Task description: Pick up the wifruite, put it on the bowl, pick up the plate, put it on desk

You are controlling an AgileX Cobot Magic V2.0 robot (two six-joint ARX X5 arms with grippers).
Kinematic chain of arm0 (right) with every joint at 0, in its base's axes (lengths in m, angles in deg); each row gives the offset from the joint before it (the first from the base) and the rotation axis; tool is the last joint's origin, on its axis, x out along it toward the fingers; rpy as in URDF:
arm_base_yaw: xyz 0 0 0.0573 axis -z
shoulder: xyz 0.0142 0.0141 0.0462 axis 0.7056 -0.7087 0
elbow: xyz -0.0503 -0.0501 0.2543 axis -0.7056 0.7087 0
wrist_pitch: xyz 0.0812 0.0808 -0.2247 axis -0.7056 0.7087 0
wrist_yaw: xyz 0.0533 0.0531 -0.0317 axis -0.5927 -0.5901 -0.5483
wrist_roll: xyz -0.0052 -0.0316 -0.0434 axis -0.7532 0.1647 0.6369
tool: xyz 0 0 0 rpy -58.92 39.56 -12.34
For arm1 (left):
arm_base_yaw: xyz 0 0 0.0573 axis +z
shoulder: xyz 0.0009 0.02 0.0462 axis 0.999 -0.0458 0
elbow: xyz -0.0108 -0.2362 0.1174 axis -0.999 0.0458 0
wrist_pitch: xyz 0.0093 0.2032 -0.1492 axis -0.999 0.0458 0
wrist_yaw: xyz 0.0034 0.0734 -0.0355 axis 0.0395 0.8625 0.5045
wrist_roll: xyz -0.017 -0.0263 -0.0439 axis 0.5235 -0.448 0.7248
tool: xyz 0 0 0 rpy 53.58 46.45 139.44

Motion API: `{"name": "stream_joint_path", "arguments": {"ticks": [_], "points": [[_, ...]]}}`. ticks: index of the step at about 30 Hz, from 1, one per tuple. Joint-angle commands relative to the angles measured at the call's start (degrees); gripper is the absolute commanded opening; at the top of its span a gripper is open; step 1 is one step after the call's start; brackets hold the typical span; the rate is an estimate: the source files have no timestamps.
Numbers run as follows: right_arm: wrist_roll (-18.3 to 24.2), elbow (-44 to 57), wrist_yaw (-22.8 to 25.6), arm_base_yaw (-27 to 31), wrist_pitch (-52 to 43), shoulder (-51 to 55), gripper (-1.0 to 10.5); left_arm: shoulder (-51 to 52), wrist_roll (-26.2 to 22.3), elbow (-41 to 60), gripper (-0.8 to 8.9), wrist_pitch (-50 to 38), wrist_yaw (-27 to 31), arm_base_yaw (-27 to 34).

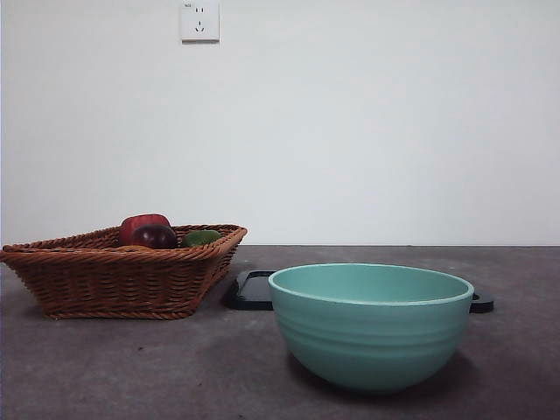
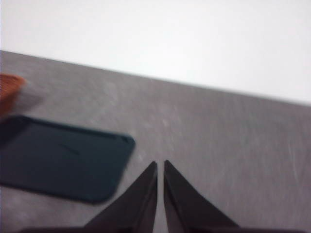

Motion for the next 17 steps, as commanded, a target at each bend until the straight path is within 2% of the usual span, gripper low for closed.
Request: {"name": "stream_joint_path", "arguments": {"ticks": [1, 7, 12, 17], "points": [[-2.8, 5.9, 0.0, 1.0, -3.8, 2.7, 0.2, 0.1, -0.2, 1.2, 0.19, 0.3, 0.3, 0.0], [-3.8, 13.5, 2.0, 1.5, -7.9, 4.5, 0.2, 0.1, -0.2, 1.2, 0.19, 0.3, 0.3, 0.0], [-4.6, 13.6, 4.9, 1.4, -6.6, 4.5, 0.2, 0.1, -0.2, 1.2, 0.19, 0.3, 0.3, 0.0], [-5.9, 13.6, 4.9, 1.4, -6.5, 4.5, 0.2, 0.1, -0.2, 1.2, 0.19, 0.3, 0.3, 0.0]]}}
